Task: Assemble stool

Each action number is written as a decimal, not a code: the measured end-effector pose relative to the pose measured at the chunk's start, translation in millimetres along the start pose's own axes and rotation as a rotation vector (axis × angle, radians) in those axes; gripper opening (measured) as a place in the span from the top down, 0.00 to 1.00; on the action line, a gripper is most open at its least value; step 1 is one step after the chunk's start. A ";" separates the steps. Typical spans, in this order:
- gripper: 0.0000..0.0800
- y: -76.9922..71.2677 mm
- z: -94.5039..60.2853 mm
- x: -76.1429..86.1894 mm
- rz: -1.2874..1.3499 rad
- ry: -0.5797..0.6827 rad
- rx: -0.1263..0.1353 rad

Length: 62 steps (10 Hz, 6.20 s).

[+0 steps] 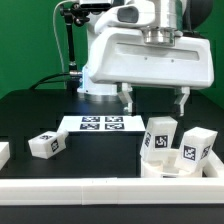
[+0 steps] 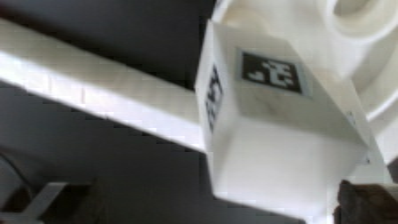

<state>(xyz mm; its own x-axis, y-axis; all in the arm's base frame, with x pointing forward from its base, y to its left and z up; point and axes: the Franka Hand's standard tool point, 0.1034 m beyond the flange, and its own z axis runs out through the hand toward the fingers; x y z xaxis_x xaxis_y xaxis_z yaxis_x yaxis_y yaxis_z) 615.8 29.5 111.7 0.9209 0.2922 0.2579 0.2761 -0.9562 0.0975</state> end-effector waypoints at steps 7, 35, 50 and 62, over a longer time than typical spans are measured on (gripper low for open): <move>0.19 -3.5 3.2 1.7 -0.071 -0.069 0.023; 0.19 -6.1 18.8 7.7 -1.368 -0.138 0.048; 0.56 -7.9 25.6 3.5 -0.931 -0.147 0.025; 0.57 -12.7 27.3 2.2 0.134 -0.143 0.023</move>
Offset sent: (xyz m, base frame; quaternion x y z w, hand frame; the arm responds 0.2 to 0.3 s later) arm 0.0000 0.0000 0.0000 0.0000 -0.1938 0.0000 0.9810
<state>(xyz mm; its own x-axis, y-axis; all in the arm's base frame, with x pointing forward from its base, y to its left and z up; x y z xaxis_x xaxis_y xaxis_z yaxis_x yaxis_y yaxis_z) 621.8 41.8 84.8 0.9791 0.1582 0.1281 0.1531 -0.9870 0.0492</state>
